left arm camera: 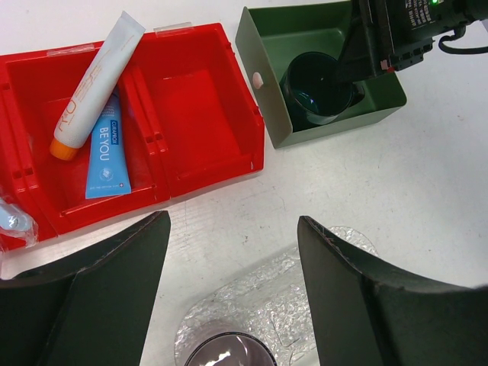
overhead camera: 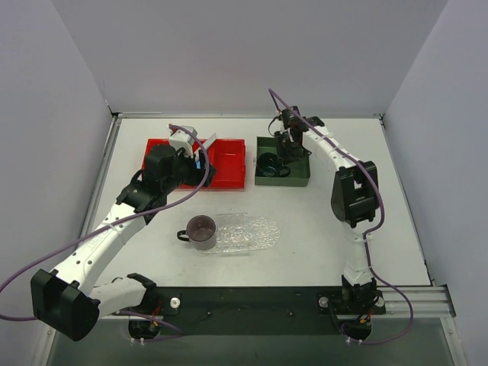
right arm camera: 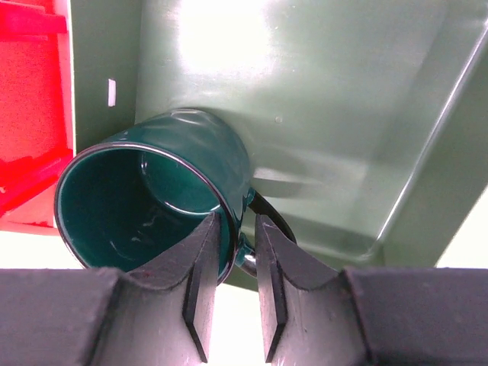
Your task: Prepare toiletry sets of a toothbrush and toothpaste on the tray
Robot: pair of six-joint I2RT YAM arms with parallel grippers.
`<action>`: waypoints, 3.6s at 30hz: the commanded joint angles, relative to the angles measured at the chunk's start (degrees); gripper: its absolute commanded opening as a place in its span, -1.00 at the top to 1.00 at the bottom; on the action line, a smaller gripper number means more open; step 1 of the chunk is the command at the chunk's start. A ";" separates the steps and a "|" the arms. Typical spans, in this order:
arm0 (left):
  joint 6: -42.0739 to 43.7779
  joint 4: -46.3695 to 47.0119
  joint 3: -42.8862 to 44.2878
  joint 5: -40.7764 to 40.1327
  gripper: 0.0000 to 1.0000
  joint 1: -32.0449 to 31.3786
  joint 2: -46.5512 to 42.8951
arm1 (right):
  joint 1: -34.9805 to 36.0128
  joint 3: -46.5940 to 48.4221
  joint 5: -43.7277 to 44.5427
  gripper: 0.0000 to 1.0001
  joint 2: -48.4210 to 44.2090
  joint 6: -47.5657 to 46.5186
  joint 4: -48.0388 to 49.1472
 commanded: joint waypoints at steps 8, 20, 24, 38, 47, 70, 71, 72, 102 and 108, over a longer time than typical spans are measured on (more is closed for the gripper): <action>0.74 1.32 1.28 -0.24 -0.56 0.24 -0.65 | 0.84 1.55 2.56 0.66 2.23 -0.10 -0.30; 0.74 1.32 1.19 -0.24 -0.56 0.24 -0.39 | 1.02 1.90 3.26 1.00 1.53 -0.80 0.14; 0.83 1.41 1.19 -0.33 -0.56 0.24 -0.48 | 0.93 2.07 3.35 1.00 0.74 -1.24 0.14; 1.53 1.58 1.11 -0.24 -0.56 0.24 -0.74 | 0.32 1.28 3.88 1.00 -7.26 -2.30 2.87; 1.88 2.20 0.67 -0.24 -0.56 0.24 -1.27 | -0.03 -1.43 3.26 1.00 -12.36 -2.03 4.27; 3.64 5.01 -0.92 3.45 -0.56 0.24 -3.29 | 12.86 -28.69 2.64 1.00 -46.28 -2.39 -1.17; 3.64 5.01 -1.00 3.45 -0.56 0.24 -3.20 | 13.76 -28.69 3.17 1.00 -46.46 -2.30 -2.13; 3.64 5.10 -1.00 3.54 -0.56 0.16 -3.29 | 14.81 -28.60 3.26 1.00 -46.64 -2.04 -4.14; 3.82 5.36 -1.71 2.31 -0.56 0.24 -3.99 | 23.61 -43.63 8.10 1.00 -43.22 3.59 5.76; 3.91 5.36 -1.62 2.31 -0.56 0.16 -4.08 | 23.52 -43.89 8.10 1.00 -41.46 3.06 6.82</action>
